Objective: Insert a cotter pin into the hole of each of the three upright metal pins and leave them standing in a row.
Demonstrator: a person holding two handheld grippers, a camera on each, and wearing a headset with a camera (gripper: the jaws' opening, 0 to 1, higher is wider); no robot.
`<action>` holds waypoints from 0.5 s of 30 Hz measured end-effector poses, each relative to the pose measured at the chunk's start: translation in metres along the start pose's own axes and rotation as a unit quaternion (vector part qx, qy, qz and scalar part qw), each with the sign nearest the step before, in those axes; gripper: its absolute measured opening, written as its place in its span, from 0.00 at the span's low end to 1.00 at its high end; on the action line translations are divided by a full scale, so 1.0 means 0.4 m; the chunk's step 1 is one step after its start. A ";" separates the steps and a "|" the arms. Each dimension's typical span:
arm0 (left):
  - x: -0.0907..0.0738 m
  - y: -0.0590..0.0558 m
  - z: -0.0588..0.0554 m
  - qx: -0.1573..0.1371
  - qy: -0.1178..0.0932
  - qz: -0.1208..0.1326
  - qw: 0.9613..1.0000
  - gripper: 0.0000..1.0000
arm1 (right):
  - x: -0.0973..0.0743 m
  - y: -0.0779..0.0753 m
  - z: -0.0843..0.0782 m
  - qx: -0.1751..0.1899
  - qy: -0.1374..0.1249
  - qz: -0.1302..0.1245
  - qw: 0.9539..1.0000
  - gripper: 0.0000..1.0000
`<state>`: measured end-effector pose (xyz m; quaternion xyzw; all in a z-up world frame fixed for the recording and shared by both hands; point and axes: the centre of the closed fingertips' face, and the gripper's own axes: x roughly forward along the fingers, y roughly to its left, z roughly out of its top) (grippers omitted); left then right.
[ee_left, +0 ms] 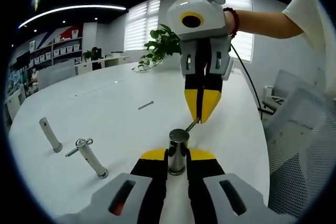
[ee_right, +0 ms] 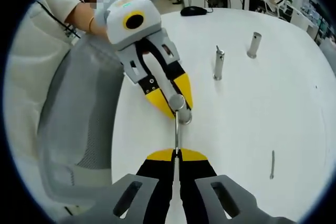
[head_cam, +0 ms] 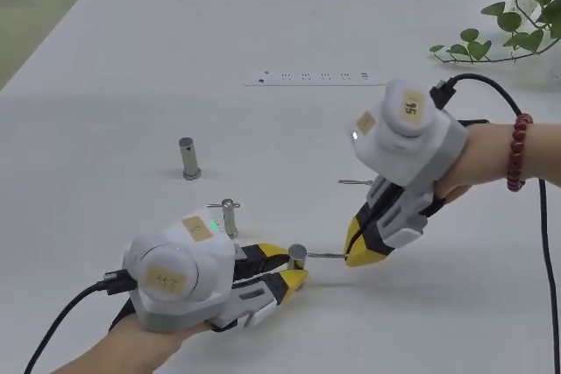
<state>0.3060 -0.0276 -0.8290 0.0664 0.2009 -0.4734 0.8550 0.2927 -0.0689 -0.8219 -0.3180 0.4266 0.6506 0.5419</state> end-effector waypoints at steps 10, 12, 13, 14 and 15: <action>0.001 0.001 -0.002 0.001 0.000 -0.001 1.000 0.12 | 0.005 -0.004 0.007 -0.009 0.008 -0.001 1.000 0.04; 0.002 0.002 -0.002 0.001 -0.001 -0.002 1.000 0.12 | 0.005 -0.005 0.008 -0.011 0.011 -0.002 1.000 0.04; 0.002 0.002 -0.002 0.000 -0.001 -0.002 1.000 0.12 | 0.005 -0.005 0.009 -0.012 0.012 -0.002 1.000 0.04; 0.002 0.002 -0.002 0.000 -0.001 -0.002 1.000 0.12 | 0.005 -0.005 0.009 -0.012 0.013 -0.002 1.000 0.04; 0.002 0.002 -0.003 0.000 -0.001 -0.002 1.000 0.12 | 0.005 -0.005 0.009 -0.014 0.014 -0.002 1.000 0.04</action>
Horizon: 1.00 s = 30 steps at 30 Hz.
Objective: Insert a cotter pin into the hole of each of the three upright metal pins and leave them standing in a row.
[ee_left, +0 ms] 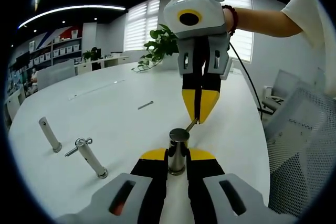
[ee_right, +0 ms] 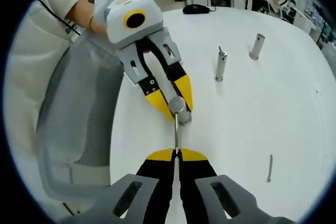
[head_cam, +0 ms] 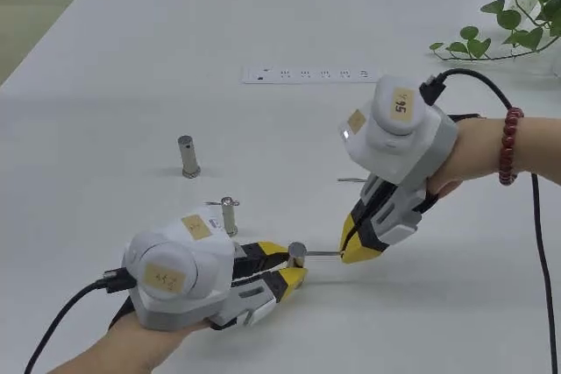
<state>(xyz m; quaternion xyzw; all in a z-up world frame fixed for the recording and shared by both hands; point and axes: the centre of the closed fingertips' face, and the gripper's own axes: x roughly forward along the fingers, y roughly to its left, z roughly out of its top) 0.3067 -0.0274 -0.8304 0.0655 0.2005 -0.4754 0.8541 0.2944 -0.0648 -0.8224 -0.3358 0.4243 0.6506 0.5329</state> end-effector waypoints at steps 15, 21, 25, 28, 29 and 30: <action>0.000 0.000 0.000 -0.001 0.000 0.000 1.000 0.11 | 0.003 -0.012 -0.003 -0.014 0.030 -0.009 0.999 0.03; 0.000 -0.001 0.000 -0.002 -0.001 0.000 1.000 0.12 | 0.003 -0.017 -0.005 -0.013 0.038 -0.011 0.999 0.03; 0.000 -0.001 0.000 -0.001 -0.001 0.001 1.000 0.11 | 0.003 -0.011 -0.001 -0.007 0.038 -0.009 0.999 0.03; 0.000 -0.001 0.000 -0.001 -0.002 0.002 1.000 0.11 | 0.005 -0.013 0.000 -0.004 0.039 -0.013 0.999 0.03; 0.000 -0.001 0.000 -0.002 -0.002 0.002 1.000 0.11 | 0.006 -0.014 0.000 -0.005 0.040 -0.013 0.999 0.03; 0.000 -0.001 0.000 -0.002 -0.002 0.002 1.000 0.11 | 0.006 -0.014 -0.001 -0.005 0.041 -0.014 0.999 0.03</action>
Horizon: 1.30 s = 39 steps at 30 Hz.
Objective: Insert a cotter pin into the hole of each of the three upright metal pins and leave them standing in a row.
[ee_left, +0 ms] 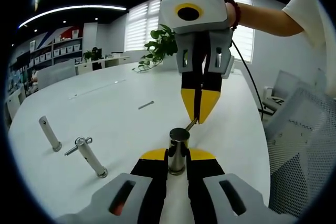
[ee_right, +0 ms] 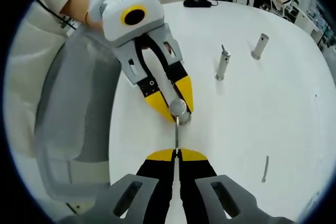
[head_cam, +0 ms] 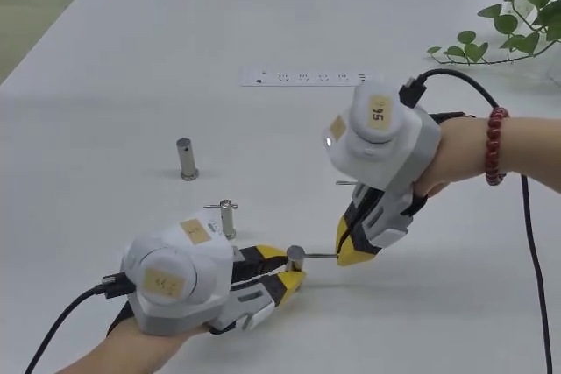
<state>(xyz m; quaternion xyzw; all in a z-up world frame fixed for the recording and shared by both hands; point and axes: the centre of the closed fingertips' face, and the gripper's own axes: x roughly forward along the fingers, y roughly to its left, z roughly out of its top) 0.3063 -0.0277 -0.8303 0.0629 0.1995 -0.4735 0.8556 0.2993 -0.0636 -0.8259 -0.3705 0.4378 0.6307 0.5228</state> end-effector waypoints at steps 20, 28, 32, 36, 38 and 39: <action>0.002 0.000 -0.002 -0.011 -0.003 -0.004 1.000 0.12 | -0.001 0.008 0.039 0.004 -0.029 0.004 1.000 0.04; 0.004 0.001 -0.005 -0.020 -0.005 -0.007 1.000 0.12 | -0.001 0.007 0.048 0.002 -0.035 0.003 0.999 0.04; 0.005 0.001 -0.006 -0.023 -0.007 -0.008 1.000 0.12 | 0.000 0.006 0.051 0.002 -0.038 0.003 0.999 0.04; 0.006 0.001 -0.007 -0.026 -0.007 -0.009 1.000 0.12 | 0.000 0.005 0.051 0.002 -0.037 0.003 0.999 0.04; 0.007 0.001 -0.007 -0.029 -0.008 -0.010 1.000 0.12 | 0.000 0.004 0.050 0.005 -0.038 0.003 0.999 0.04; 0.007 0.001 -0.007 -0.029 -0.008 -0.010 0.999 0.12 | 0.000 0.004 0.050 0.005 -0.038 0.003 0.999 0.04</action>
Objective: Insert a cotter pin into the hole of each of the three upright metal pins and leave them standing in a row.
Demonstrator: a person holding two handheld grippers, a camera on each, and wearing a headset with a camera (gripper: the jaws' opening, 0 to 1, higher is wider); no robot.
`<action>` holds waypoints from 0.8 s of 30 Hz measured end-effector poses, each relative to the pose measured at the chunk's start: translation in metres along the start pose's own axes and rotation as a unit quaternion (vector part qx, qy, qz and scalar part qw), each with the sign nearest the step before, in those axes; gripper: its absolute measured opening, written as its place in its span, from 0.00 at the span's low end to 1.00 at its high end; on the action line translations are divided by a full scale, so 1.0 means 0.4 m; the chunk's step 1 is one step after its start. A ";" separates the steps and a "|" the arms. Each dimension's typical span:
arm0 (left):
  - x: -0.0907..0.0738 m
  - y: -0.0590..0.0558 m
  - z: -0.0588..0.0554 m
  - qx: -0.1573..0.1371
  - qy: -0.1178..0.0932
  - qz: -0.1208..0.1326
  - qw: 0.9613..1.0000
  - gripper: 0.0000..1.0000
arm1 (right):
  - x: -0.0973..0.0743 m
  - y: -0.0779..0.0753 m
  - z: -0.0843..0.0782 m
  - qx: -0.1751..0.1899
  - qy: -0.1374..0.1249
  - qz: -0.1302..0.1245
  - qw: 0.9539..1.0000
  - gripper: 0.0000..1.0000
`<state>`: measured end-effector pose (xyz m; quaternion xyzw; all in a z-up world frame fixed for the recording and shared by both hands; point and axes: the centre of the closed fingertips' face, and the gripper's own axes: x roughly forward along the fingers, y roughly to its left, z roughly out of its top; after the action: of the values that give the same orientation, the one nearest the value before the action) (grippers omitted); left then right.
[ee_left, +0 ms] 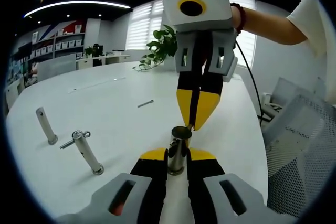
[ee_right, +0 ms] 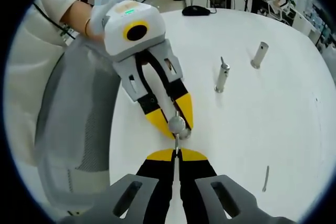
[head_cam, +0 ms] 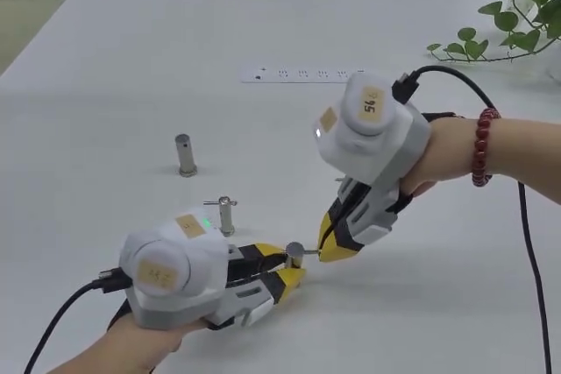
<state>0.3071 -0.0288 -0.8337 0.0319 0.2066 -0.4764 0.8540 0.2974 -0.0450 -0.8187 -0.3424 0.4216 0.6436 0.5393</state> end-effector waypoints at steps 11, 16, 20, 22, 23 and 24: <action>0.002 0.000 -0.002 0.001 0.001 -0.002 1.000 0.12 | 0.013 0.002 0.024 0.003 -0.017 0.004 1.000 0.04; 0.002 0.000 -0.003 0.000 0.001 -0.002 1.000 0.12 | 0.018 -0.001 0.031 0.001 -0.020 0.005 1.000 0.04; 0.003 -0.001 -0.003 0.000 0.001 -0.002 1.000 0.12 | 0.019 -0.001 0.033 0.003 -0.020 0.005 1.000 0.04; 0.003 0.000 -0.003 0.000 0.001 -0.001 1.000 0.12 | 0.019 -0.001 0.034 0.008 -0.023 0.004 1.000 0.05; 0.003 0.000 -0.003 0.000 0.001 -0.001 1.000 0.12 | 0.019 -0.001 0.034 0.012 -0.024 0.004 1.000 0.05; 0.003 -0.001 -0.003 0.001 0.001 -0.001 1.000 0.12 | 0.019 -0.002 0.034 0.013 -0.025 0.004 1.000 0.06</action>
<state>0.3071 -0.0296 -0.8351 0.0334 0.2067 -0.4775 0.8533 0.2968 -0.0294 -0.8201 -0.3179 0.4176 0.6484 0.5515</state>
